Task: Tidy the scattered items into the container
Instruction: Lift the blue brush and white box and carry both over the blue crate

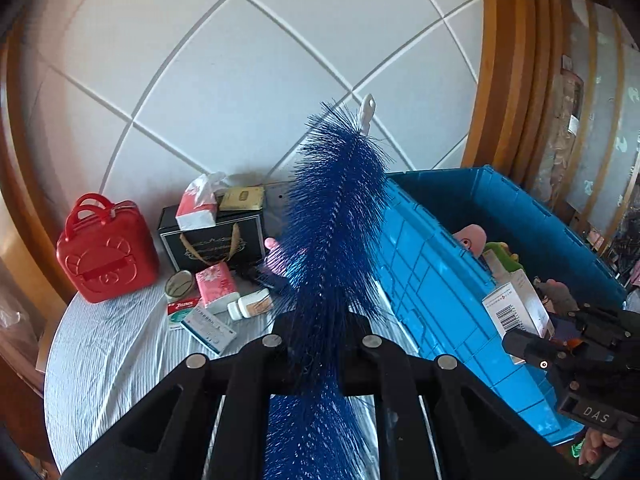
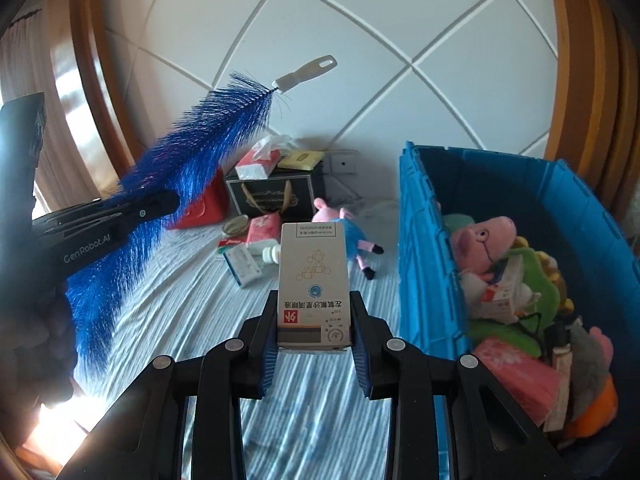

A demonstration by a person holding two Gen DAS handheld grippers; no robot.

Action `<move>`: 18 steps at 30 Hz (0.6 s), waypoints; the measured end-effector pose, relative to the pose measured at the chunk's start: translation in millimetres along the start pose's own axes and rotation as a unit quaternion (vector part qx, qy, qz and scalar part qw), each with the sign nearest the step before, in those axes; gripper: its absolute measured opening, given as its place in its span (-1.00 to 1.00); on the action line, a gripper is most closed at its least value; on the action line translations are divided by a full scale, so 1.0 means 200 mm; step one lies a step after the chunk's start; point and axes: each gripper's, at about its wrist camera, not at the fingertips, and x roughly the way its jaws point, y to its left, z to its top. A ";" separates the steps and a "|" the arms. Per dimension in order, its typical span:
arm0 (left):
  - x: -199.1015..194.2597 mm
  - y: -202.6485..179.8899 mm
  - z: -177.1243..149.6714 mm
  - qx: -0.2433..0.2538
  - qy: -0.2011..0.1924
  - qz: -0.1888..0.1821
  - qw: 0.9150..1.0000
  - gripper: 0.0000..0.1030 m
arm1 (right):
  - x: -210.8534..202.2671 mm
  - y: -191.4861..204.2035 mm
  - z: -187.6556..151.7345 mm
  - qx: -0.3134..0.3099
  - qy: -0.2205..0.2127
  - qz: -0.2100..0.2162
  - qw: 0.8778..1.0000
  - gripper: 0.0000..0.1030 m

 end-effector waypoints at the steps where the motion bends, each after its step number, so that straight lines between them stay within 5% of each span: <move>1: 0.01 -0.05 0.03 0.004 -0.001 -0.006 1.000 -0.83 | -0.03 -0.04 0.00 0.004 -0.003 -0.003 1.000 -0.40; 18: 0.21 -0.89 0.37 0.073 -0.005 -0.086 0.994 -0.83 | -0.35 -0.67 -0.01 0.070 -0.039 -0.064 0.995 -0.40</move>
